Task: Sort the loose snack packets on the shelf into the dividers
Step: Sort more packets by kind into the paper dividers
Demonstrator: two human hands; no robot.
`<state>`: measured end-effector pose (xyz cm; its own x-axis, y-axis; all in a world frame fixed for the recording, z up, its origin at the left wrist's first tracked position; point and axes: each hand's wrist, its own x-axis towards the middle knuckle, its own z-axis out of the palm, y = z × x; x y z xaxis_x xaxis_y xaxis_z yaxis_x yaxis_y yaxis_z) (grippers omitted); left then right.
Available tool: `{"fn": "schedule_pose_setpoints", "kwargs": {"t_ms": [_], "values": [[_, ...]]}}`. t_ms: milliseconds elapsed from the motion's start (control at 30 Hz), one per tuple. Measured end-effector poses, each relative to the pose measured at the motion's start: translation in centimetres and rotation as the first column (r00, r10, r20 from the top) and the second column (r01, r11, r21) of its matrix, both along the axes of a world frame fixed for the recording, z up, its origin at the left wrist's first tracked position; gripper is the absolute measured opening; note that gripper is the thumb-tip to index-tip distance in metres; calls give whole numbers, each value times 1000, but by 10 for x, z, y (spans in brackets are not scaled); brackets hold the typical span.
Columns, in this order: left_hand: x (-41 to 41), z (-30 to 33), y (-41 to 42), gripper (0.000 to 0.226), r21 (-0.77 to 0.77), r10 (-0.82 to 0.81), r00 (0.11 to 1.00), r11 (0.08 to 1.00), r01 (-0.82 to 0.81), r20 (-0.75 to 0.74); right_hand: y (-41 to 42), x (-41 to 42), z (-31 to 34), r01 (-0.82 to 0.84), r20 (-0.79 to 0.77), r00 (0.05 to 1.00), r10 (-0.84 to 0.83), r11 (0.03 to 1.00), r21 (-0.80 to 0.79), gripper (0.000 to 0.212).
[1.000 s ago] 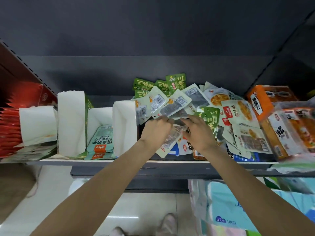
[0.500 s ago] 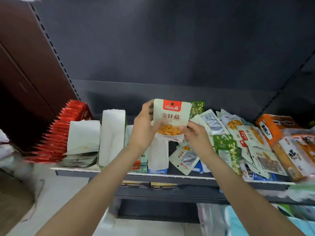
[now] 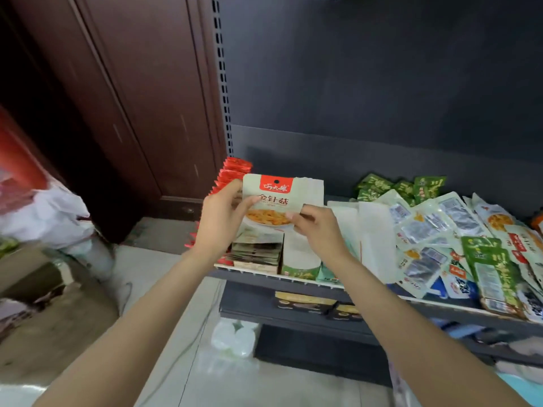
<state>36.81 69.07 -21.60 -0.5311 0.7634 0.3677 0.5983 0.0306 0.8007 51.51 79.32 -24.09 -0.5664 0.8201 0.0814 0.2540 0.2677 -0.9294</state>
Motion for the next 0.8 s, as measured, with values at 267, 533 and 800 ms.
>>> {"fn": "schedule_pose_setpoints", "kwargs": {"t_ms": [267,533,800], "values": [[-31,-26,-23,30,-94,-72,989,994,60,-131,-13,-22,-27,-56,300,953,33,996,68,24],[-24,-46,-15,22,-544,-412,524,830,-123,-746,-20,-15,-31,-192,435,894,111,970,149,24],[14,-39,9,35,-554,-389,706,832,-6,-592,-8,24,-23,-126,342,938,58,976,178,23]]}}
